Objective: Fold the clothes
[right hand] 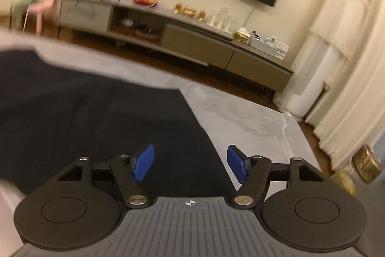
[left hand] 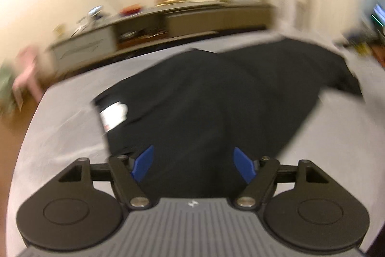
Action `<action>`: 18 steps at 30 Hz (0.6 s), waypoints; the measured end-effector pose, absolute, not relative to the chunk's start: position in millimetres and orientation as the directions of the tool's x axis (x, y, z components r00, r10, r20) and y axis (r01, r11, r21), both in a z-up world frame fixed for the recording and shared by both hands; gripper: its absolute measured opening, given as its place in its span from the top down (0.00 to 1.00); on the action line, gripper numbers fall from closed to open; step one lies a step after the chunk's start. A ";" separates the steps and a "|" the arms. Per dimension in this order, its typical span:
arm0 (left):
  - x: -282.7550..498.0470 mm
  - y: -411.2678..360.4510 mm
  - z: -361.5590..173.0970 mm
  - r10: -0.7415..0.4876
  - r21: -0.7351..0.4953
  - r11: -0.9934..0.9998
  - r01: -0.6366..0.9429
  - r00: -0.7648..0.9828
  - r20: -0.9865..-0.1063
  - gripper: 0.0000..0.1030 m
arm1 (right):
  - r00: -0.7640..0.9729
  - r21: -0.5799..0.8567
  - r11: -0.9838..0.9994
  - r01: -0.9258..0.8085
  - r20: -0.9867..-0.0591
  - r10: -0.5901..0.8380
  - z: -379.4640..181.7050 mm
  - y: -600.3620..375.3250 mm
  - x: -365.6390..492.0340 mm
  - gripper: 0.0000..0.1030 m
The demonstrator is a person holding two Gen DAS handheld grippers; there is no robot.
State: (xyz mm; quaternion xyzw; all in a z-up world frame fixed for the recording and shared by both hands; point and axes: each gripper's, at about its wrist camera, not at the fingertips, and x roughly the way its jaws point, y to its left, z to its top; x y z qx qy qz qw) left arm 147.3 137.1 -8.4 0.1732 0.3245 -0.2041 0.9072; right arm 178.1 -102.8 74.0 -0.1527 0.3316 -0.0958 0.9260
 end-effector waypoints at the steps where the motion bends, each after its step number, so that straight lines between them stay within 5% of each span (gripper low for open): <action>1: 145.3 128.5 -15.0 -0.253 0.221 0.834 0.506 0.706 -0.662 0.26 | 0.747 -0.357 0.932 0.066 -0.602 -0.283 67.8 -100.9 181.5 0.33; 3: 152.1 118.2 -29.7 -0.223 0.269 0.813 0.517 0.703 -0.676 0.30 | 0.716 -0.341 0.939 0.045 -0.644 -0.269 56.9 -103.3 185.8 0.40; 4: 156.5 113.7 -37.3 -0.206 0.290 0.804 0.519 0.701 -0.683 0.38 | 0.705 -0.325 0.945 0.037 -0.662 -0.255 53.9 -106.7 187.3 0.54; 5: 162.1 111.4 -43.9 -0.193 0.292 0.802 0.521 0.689 -0.698 0.61 | 0.702 -0.309 0.951 0.033 -0.670 -0.242 53.3 -109.0 188.2 0.72; 6: 167.8 111.2 -47.3 -0.187 0.286 0.806 0.518 0.682 -0.707 0.84 | 0.700 -0.293 0.956 0.030 -0.676 -0.229 53.2 -110.8 189.0 0.76; 7: 173.1 111.5 -49.3 -0.182 0.280 0.813 0.511 0.679 -0.711 0.93 | 0.699 -0.278 0.960 0.027 -0.681 -0.217 53.1 -112.6 189.8 0.76; 12: 186.1 127.6 -23.7 -0.226 0.180 0.888 0.424 0.742 -0.632 0.97 | 0.739 -0.238 0.968 0.084 -0.637 -0.220 70.2 -128.8 181.9 0.76; 13: 188.5 132.5 -17.0 -0.235 0.149 0.904 0.401 0.757 -0.610 0.97 | 0.745 -0.222 0.969 0.105 -0.628 -0.224 73.6 -134.3 177.0 0.71; 15: 192.9 141.9 -3.1 -0.241 0.092 0.930 0.355 0.782 -0.575 0.97 | 0.736 -0.191 0.973 0.128 -0.639 -0.222 72.6 -145.4 169.9 0.41; 16: 194.5 146.3 3.3 -0.241 0.063 0.942 0.330 0.793 -0.559 0.97 | 0.720 -0.178 0.978 0.109 -0.665 -0.201 67.0 -148.7 167.5 0.15; 18: 199.4 154.8 12.7 -0.245 -0.004 0.958 0.285 0.815 -0.525 0.98 | 0.675 -0.149 0.987 0.054 -0.723 -0.146 53.1 -154.1 163.4 0.06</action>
